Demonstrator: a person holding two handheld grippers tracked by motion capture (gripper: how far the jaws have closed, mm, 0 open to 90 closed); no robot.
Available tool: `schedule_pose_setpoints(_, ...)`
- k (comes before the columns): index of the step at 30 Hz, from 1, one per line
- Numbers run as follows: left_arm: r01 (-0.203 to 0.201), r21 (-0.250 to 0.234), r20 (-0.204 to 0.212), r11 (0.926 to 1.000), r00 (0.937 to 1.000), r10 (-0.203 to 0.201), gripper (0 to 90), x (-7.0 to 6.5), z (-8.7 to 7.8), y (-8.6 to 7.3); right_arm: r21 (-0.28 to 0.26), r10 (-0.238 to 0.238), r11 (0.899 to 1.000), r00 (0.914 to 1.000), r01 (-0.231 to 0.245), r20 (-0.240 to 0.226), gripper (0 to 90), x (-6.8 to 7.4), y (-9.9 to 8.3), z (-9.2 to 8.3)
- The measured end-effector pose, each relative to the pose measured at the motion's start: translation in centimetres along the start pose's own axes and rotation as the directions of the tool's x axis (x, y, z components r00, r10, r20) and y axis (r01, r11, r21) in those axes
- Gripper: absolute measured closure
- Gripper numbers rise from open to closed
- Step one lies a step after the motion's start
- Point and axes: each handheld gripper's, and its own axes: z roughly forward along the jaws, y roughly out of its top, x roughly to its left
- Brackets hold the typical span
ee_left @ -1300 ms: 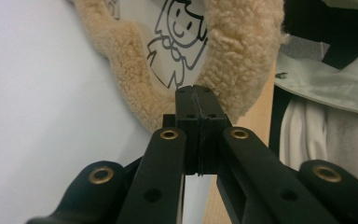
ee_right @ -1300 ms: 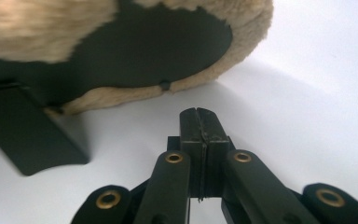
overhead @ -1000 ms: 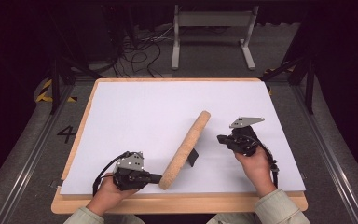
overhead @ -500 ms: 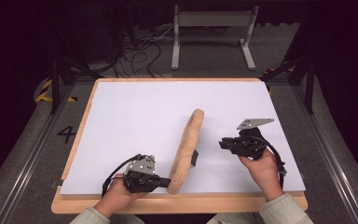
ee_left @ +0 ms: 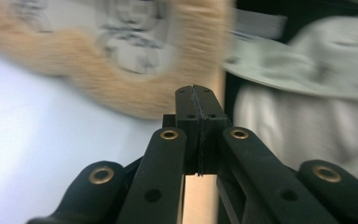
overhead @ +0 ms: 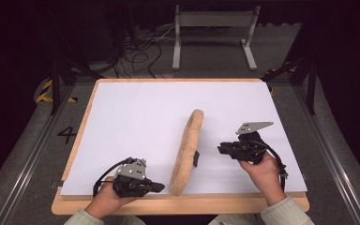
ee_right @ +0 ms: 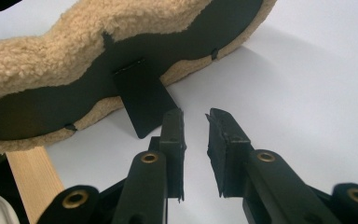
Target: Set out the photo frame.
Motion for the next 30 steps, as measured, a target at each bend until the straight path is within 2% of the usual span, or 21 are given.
schedule_pose_setpoints(1, -0.025, 0.003, 0.034, 0.9997, 0.9991, 0.025, 90.0, -0.3, 0.0, 0.1, 0.003, -0.001, 1.000, 1.0000, 0.001, 0.000, 76.2, 0.0, 0.0, 0.1)
schedule_pose_setpoints(2, -0.056, 0.013, 0.077, 0.9983, 0.9955, 0.055, 89.9, -0.9, 0.6, 0.5, 0.005, -0.001, 1.000, 1.0000, 0.001, -0.003, 76.4, 0.0, 0.0, 0.1)
schedule_pose_setpoints(6, -0.078, 0.026, 0.098, 0.9966, 0.9923, 0.075, 89.9, -1.4, 1.8, 1.2, 0.008, -0.002, 1.000, 1.0000, 0.002, -0.002, 76.7, 0.0, 0.0, 0.3)
schedule_pose_setpoints(8, -0.073, 0.026, 0.105, 0.9970, 0.9920, 0.070, 89.9, -1.2, 2.4, 1.4, 0.013, 0.000, 1.000, 1.0000, 0.000, 0.000, 76.9, 0.0, 0.0, 0.4)
schedule_pose_setpoints(10, -0.064, 0.033, 0.097, 0.9974, 0.9934, 0.061, 89.9, -0.9, 3.0, 1.5, 0.018, -0.002, 1.000, 1.0000, 0.003, -0.001, 77.2, 0.0, 0.0, 0.5)
schedule_pose_setpoints(13, -0.064, 0.040, 0.060, 0.9972, 0.9963, 0.061, 89.9, -0.6, 3.6, 1.4, 0.019, 0.000, 1.000, 1.0000, 0.000, 0.000, 77.4, 0.0, 0.0, 0.5)
schedule_pose_setpoints(14, -0.071, 0.030, 0.068, 0.9971, 0.9954, 0.068, 89.9, -0.4, 3.7, 1.4, 0.021, 0.000, 1.000, 1.0000, 0.000, -0.001, 77.7, 0.0, -0.1, 0.5)
schedule_pose_setpoints(20, -0.106, 0.018, 0.035, 0.9942, 0.9939, 0.105, 89.9, -0.3, 4.0, 1.6, 0.015, 0.004, 1.000, 1.0000, -0.004, -0.002, 77.9, 0.0, -0.1, 0.5)
schedule_pose_setpoints(30, -0.060, -0.014, -0.012, 0.9981, 0.9982, 0.059, 89.9, 2.1, 4.9, 2.6, 0.013, 0.003, 1.000, 1.0000, -0.003, -0.002, 78.7, 0.0, -0.1, 0.7)
